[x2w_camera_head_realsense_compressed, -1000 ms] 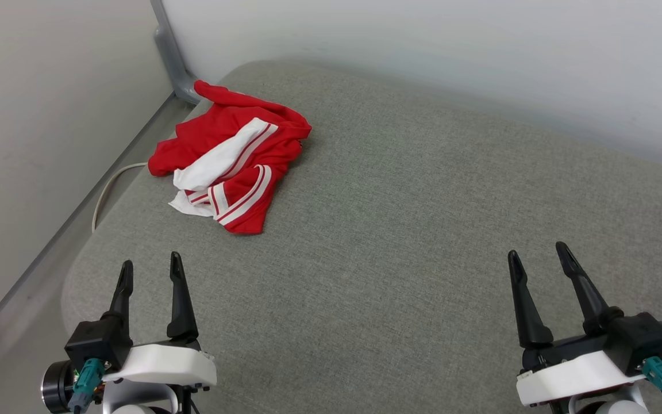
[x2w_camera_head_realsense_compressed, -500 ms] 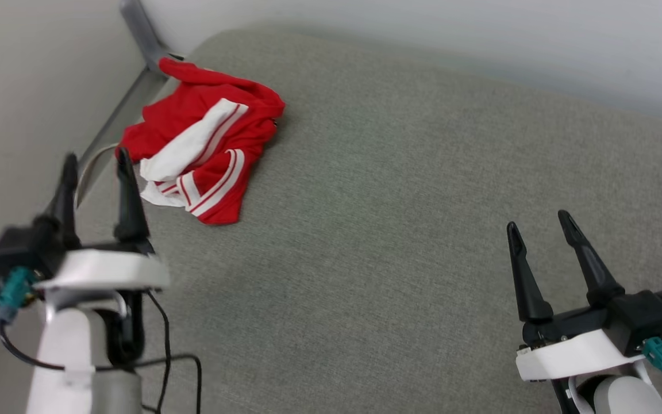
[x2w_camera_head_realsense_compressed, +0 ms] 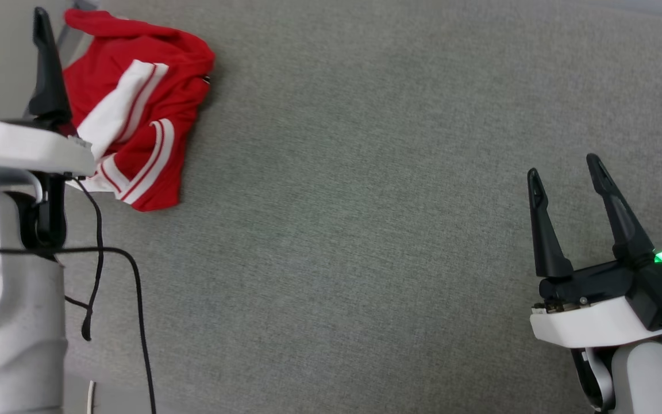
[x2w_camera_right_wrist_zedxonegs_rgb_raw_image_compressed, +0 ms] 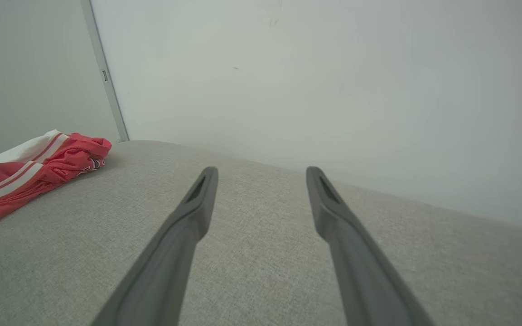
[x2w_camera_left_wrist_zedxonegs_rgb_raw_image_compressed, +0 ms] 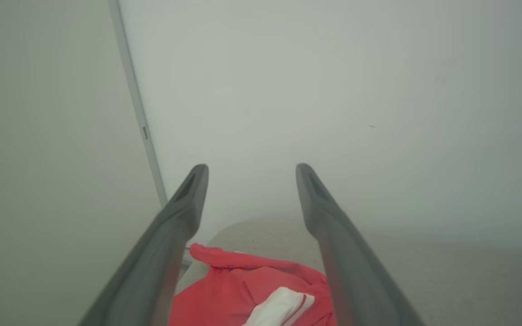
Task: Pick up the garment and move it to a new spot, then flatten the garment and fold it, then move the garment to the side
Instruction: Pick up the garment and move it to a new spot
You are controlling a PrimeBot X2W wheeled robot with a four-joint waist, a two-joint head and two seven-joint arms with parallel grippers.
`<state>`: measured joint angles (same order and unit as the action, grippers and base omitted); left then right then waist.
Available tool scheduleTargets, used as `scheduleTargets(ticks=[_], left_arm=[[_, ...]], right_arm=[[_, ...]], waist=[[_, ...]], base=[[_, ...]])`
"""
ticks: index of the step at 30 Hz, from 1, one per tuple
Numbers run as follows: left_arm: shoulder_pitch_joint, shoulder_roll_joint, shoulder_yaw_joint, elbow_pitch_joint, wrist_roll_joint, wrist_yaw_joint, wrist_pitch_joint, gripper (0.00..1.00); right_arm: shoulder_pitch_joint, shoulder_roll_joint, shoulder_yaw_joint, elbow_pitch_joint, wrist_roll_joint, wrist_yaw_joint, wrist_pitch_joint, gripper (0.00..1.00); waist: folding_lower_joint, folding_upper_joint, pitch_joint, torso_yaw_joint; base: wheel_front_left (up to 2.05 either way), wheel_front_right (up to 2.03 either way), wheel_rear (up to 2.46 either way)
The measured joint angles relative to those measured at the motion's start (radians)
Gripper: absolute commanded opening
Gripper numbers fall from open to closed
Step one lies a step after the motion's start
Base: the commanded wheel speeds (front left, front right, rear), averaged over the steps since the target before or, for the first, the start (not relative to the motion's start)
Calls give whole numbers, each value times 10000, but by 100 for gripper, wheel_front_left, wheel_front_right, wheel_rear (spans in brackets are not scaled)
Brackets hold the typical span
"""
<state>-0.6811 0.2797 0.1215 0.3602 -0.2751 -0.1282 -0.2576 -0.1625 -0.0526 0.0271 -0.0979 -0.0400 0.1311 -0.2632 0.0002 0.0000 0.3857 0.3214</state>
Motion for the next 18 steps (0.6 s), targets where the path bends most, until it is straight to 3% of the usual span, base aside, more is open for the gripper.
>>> scheduleTargets(ticks=[7,18], left_arm=[[-872,1457,-1927,1202,-1467,-10,1618,100],[-1636,3041,-4109,2299,-4117,-10,5992,100]], right_arm=[[-257,-71,-13,-311,-40,0,-2,100],[-441,-174,-121,-556,-54,0,-2,100]], waist=[[0,0,631,-362],[-1,0,1274,-665]], base=[[0,0,0],[0,0,0]])
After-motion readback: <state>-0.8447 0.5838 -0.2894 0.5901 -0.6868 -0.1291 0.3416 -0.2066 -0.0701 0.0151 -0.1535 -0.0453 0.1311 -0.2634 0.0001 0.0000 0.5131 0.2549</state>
